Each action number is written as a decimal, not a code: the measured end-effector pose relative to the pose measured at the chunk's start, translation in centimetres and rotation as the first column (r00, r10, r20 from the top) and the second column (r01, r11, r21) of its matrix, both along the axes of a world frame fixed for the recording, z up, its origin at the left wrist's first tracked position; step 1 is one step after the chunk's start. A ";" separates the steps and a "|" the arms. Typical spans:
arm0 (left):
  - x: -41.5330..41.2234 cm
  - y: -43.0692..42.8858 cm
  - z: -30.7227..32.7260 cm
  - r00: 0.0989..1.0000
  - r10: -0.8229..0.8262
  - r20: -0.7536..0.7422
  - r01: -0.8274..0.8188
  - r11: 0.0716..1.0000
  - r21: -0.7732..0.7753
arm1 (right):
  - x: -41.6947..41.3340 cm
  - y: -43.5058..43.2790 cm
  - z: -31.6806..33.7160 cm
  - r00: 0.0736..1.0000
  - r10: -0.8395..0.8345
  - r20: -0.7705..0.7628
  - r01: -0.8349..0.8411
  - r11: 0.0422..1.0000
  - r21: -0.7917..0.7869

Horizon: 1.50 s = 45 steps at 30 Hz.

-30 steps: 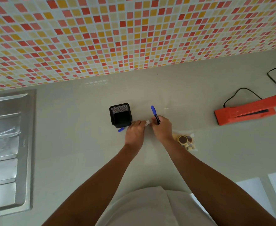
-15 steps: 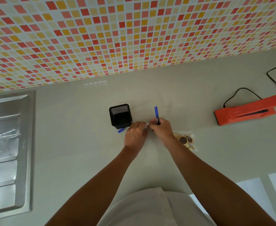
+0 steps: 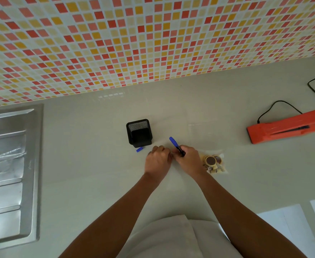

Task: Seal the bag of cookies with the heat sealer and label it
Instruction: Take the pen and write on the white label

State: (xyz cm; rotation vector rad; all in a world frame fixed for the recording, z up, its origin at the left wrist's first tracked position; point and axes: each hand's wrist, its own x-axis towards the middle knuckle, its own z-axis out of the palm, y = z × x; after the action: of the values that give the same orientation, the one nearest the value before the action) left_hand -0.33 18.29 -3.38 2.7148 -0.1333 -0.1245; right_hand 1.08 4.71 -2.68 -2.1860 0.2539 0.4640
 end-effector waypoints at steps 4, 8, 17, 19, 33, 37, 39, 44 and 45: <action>-0.5 0.1 -0.4 0.999 0.024 -0.049 -0.026 0.998 -0.053 | -0.3 -0.1 -0.6 1.000 0.014 0.025 -0.012 0.997 -0.070; -1.4 0.4 -1.0 0.998 0.021 -0.057 -0.031 0.983 -0.183 | -0.2 0.1 -0.1 0.992 -0.079 0.103 0.088 0.992 -0.094; -1.9 0.1 -0.4 0.985 0.031 -0.172 -0.064 0.979 -0.193 | 0.1 3.0 0.5 0.767 -0.636 -0.080 0.577 0.630 0.520; -1.9 0.0 -0.2 0.986 0.028 -0.163 -0.055 0.985 -0.162 | -0.4 3.8 -0.4 0.758 -0.649 -0.068 0.605 0.659 0.446; -2.5 0.1 0.0 0.978 0.127 -0.164 -0.150 0.980 -0.134 | -0.5 3.8 -2.8 0.930 -0.306 0.203 0.269 0.944 0.189; -2.4 0.1 0.2 0.974 0.139 -0.176 -0.168 0.972 -0.164 | -0.1 3.7 -3.2 0.948 -0.219 0.232 0.192 0.972 0.135; -2.2 0.1 0.3 0.970 0.155 -0.190 -0.188 0.967 -0.174 | 0.0 3.6 -3.3 0.950 -0.213 0.229 0.189 0.974 0.125; -2.0 0.1 0.2 0.958 0.181 -0.223 -0.222 0.959 -0.175 | -0.2 3.6 -3.4 0.962 -0.180 0.207 0.163 0.982 0.098; -2.0 0.0 0.2 0.955 0.190 -0.226 -0.231 0.957 -0.173 | -0.2 3.5 -3.4 0.965 -0.177 0.196 0.159 0.982 0.103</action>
State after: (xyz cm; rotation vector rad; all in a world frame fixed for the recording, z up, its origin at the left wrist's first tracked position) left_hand -2.32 18.31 -3.22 2.4791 0.1969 -0.3128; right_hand 0.91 8.25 -6.03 -2.0872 0.2980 0.1506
